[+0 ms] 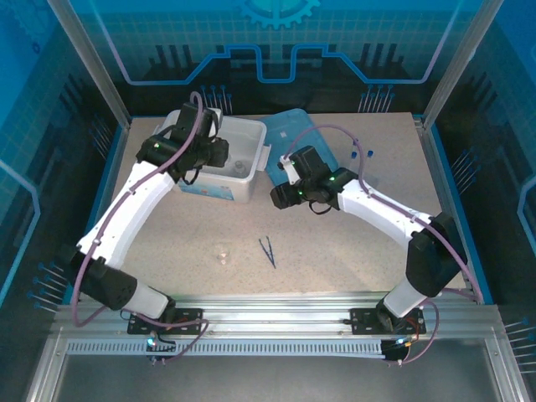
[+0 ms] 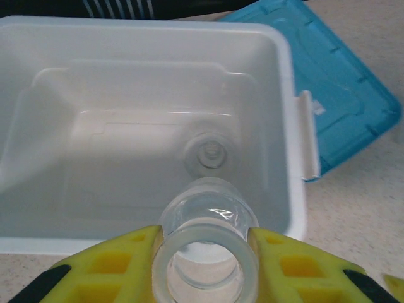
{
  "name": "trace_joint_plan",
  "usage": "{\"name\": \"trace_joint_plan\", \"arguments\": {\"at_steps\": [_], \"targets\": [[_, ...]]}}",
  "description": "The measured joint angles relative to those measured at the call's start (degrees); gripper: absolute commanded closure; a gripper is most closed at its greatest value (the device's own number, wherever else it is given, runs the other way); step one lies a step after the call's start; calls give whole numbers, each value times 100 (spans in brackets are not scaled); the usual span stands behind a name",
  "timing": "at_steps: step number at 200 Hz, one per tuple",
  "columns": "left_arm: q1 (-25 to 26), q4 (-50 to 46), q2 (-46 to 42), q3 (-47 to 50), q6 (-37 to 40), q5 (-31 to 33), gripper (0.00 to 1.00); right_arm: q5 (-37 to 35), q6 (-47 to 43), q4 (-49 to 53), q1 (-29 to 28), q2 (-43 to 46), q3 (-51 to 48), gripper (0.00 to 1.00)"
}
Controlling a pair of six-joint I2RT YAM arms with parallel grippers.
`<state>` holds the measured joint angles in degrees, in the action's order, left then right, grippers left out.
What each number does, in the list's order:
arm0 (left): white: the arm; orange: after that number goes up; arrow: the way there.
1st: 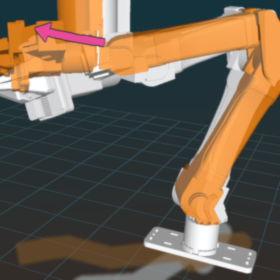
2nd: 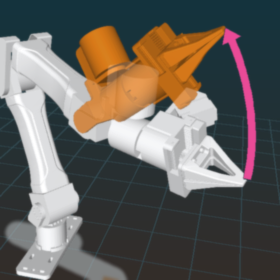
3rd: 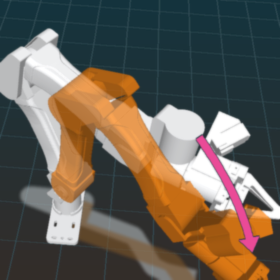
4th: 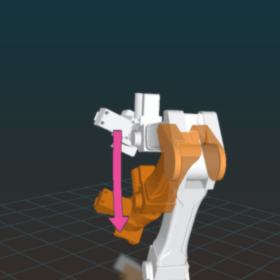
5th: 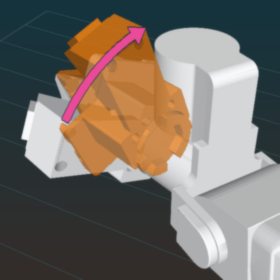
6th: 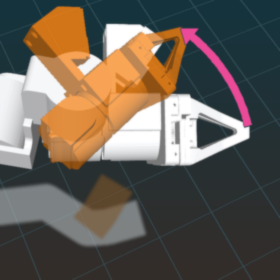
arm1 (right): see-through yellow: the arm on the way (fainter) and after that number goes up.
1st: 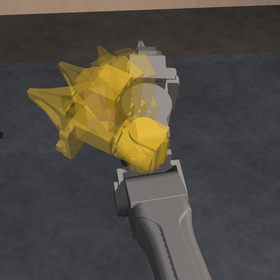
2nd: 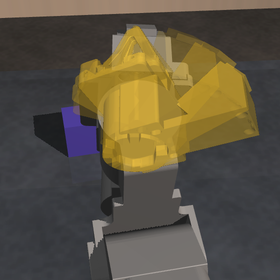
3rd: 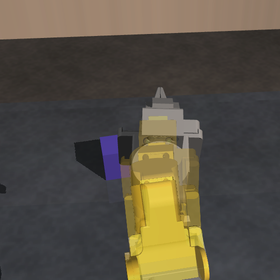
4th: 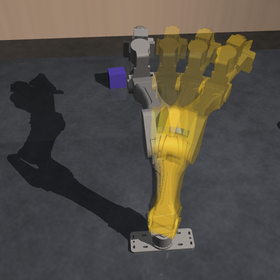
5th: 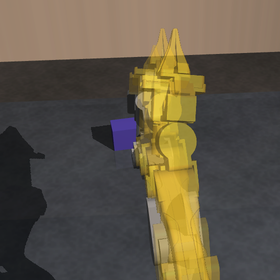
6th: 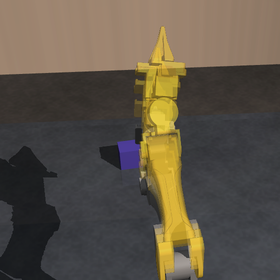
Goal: Organize the chemistry lab equipment
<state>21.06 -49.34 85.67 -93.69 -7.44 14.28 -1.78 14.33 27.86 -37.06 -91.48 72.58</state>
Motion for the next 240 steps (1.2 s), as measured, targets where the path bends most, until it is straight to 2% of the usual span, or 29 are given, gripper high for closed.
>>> {"name": "trace_joint_plan", "arguments": {"at_steps": [38, 116, 240], "targets": [[-369, 109, 752, -210, 177, 2, 83, 48, 0, 0, 7, -59, 107, 32], [-743, 363, 1843, -452, 339, -63, 83, 59, 2, 0, 52, -122, 179, 32], [-822, 734, 2916, -398, 363, -219, 83, 85, 22, -9, 140, -166, 177, 32]]}}
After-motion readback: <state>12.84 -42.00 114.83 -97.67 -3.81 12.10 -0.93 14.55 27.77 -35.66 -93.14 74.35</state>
